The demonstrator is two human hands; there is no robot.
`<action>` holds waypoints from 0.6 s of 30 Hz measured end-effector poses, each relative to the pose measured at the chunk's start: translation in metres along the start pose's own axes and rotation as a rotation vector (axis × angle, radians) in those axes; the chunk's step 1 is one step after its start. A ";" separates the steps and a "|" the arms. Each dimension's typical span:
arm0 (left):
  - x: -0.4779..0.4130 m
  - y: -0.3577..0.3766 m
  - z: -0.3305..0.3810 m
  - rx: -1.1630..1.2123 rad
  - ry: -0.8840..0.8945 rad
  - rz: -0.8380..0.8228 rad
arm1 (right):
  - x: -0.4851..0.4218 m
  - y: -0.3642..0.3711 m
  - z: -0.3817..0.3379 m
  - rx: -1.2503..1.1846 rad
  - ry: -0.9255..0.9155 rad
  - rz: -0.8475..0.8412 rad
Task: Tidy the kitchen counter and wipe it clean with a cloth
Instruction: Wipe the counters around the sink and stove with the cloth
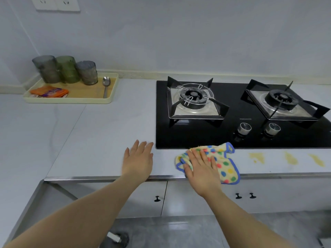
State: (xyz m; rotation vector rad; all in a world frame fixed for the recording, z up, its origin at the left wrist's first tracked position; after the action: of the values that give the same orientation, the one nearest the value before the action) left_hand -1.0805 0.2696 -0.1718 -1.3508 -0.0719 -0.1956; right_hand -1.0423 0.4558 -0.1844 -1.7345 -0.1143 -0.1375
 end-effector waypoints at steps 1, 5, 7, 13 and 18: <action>0.001 0.005 0.004 -0.006 0.004 -0.016 | 0.000 -0.001 0.008 -0.002 0.053 0.004; 0.004 0.019 0.016 -0.042 -0.056 -0.061 | -0.001 0.003 -0.024 -0.051 0.097 0.012; 0.005 0.019 0.019 -0.087 -0.067 -0.060 | 0.000 0.009 -0.046 -0.047 -0.039 0.000; 0.011 0.019 0.064 -0.196 0.164 -0.044 | 0.001 -0.004 0.031 -0.017 -0.052 -0.002; 0.009 0.043 0.118 -0.148 0.271 -0.200 | 0.005 -0.015 0.081 -0.011 0.091 0.022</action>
State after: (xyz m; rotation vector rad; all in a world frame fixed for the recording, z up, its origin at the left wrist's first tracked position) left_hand -1.0562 0.3920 -0.1854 -1.4527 0.0358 -0.5598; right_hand -1.0372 0.5385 -0.1820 -1.7367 -0.0283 -0.2008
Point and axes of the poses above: each hand's wrist, its own x-axis away from the middle knuckle, its own y-axis out of the palm, z = x × y, the point moved 9 cm from there along -x, towards the middle knuckle
